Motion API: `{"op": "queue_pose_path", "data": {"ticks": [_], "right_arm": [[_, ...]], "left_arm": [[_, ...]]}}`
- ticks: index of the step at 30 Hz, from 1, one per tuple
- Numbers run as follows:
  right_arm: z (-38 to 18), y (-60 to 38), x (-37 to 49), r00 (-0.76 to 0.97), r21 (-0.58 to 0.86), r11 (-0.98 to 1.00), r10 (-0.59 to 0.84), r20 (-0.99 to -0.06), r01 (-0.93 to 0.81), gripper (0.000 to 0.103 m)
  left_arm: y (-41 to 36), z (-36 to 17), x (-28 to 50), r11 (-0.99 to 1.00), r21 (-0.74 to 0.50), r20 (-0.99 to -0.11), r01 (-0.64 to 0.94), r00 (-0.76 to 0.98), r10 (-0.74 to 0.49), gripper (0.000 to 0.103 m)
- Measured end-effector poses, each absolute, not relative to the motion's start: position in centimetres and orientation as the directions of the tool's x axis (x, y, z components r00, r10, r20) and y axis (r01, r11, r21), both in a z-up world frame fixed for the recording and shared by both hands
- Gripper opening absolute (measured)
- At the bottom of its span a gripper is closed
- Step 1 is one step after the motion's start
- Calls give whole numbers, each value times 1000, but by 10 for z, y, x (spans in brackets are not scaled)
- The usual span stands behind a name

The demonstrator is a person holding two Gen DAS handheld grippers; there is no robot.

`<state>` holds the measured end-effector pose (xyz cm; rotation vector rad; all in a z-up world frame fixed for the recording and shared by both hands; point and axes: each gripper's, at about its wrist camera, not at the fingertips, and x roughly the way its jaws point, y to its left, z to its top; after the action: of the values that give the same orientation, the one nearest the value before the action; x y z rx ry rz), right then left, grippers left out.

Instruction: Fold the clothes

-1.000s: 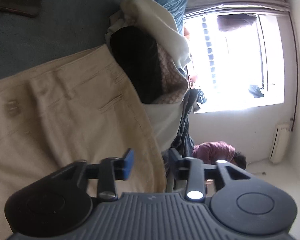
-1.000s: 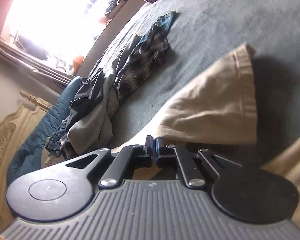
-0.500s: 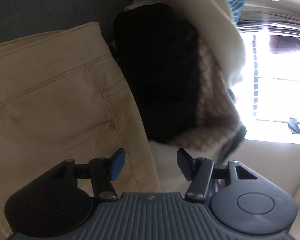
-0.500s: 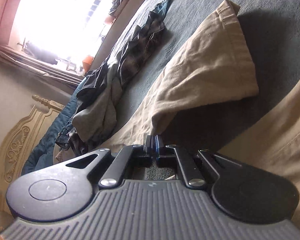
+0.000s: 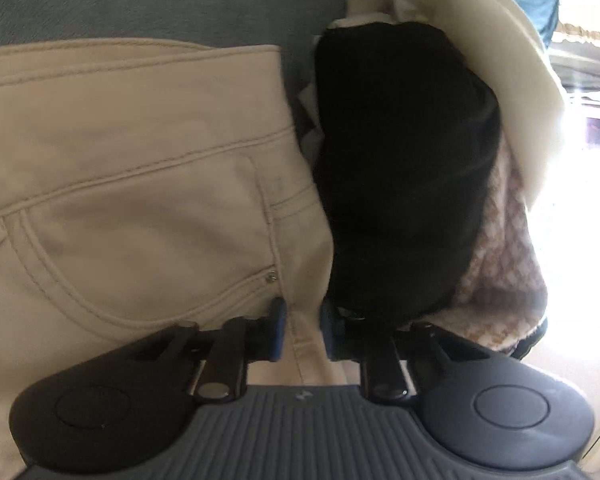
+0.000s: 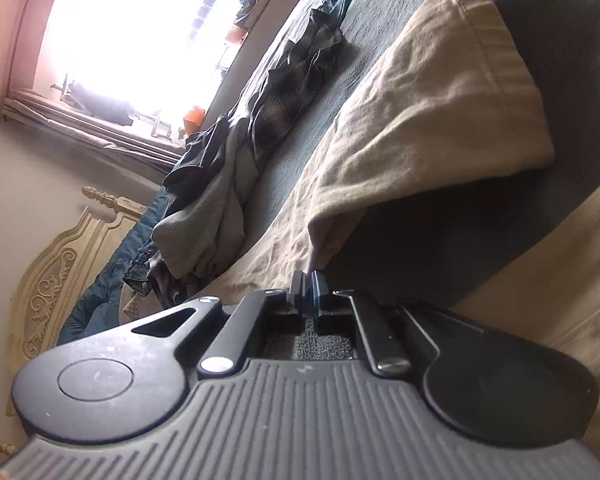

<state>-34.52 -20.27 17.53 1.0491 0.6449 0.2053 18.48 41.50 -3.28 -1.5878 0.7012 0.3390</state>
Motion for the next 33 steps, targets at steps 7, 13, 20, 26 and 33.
{"op": "queue_pose_path", "data": {"ticks": [7,13,20,26,33], "right_arm": [[175,-210,-353,812,864,488,449,-374,128,3],[178,-221,-362,843,877,466,421,-336,117,3],[184,-236,-379,887,901,421,371,-274,102,2],[196,-252,-408,909,888,442,307,-280,124,2],[187,-268,-410,888,899,371,294,-353,235,9]], "left_arm": [[401,-16,168,83,-826,-562,-557,805,-192,1],[394,13,130,160,-869,-493,-469,848,-194,1],[392,46,58,221,-919,-377,-327,892,-249,1],[390,44,-12,256,-931,-329,-260,901,-282,1],[397,24,-57,227,-941,-312,-249,899,-307,1]]}}
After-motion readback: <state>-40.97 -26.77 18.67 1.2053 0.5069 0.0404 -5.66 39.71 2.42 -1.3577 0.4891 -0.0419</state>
